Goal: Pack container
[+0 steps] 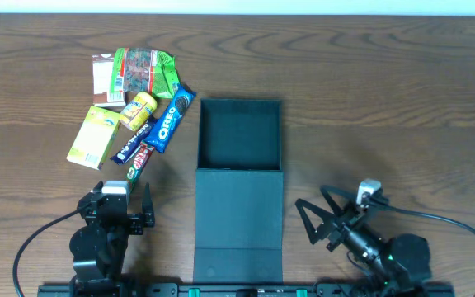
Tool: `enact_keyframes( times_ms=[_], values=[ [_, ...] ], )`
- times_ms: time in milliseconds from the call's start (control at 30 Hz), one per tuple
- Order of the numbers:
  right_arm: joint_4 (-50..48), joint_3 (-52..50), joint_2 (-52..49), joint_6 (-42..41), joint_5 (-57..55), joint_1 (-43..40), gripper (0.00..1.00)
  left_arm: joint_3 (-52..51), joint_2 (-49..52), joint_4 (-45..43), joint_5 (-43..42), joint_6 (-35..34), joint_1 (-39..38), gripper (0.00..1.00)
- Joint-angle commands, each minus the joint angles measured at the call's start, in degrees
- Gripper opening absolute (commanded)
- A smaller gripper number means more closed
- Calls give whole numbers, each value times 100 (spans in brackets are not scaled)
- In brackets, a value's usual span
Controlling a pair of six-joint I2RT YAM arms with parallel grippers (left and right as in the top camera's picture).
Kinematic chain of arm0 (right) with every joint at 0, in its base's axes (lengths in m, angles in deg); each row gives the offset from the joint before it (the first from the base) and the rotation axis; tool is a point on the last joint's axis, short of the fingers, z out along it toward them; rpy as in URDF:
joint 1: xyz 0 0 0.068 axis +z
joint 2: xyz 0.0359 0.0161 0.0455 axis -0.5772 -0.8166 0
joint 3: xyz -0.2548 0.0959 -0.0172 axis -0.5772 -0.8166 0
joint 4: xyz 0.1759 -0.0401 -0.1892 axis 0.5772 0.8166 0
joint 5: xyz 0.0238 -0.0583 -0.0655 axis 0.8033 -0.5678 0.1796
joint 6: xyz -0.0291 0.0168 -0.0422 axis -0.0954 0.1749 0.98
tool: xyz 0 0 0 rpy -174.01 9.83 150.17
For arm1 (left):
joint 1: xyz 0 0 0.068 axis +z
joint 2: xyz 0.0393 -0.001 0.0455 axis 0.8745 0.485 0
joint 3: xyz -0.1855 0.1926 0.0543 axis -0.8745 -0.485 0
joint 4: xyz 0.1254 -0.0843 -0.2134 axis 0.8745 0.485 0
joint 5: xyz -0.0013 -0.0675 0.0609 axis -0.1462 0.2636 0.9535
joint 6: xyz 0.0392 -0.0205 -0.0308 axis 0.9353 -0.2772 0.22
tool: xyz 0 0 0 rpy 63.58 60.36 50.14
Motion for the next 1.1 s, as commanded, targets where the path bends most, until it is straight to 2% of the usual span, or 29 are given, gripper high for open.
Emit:
enact_keyframes(
  times_ms=[0,133,467,500,600,767,900,1067],
  values=[
    [-236,184,-564,-122,339,52,99,-114,-37,35,0,-68,17,96],
    [-238,787,-1790,352,402,55,99,-114,-37,35,0,-68,17,96],
    [496,3268,-5237,1692,144,59,99,-114,-37,33,0,-68,17,96],
    [625,3687,-5812,1928,81,59,99,-114,-37,35,0,-68,17,96],
    [621,4203,-6706,2236,-44,103,99,-114,-37,35,0,-68,17,96],
    [275,4437,-7604,2468,-63,168,99,-114,-37,35,0,-68,17,96],
    [-708,4437,-8100,2597,-238,184,99,-114,-37,35,0,-68,17,96],
    [-887,4452,-8721,2603,-1152,400,99,-114,-37,35,0,-68,17,96]
  ],
)
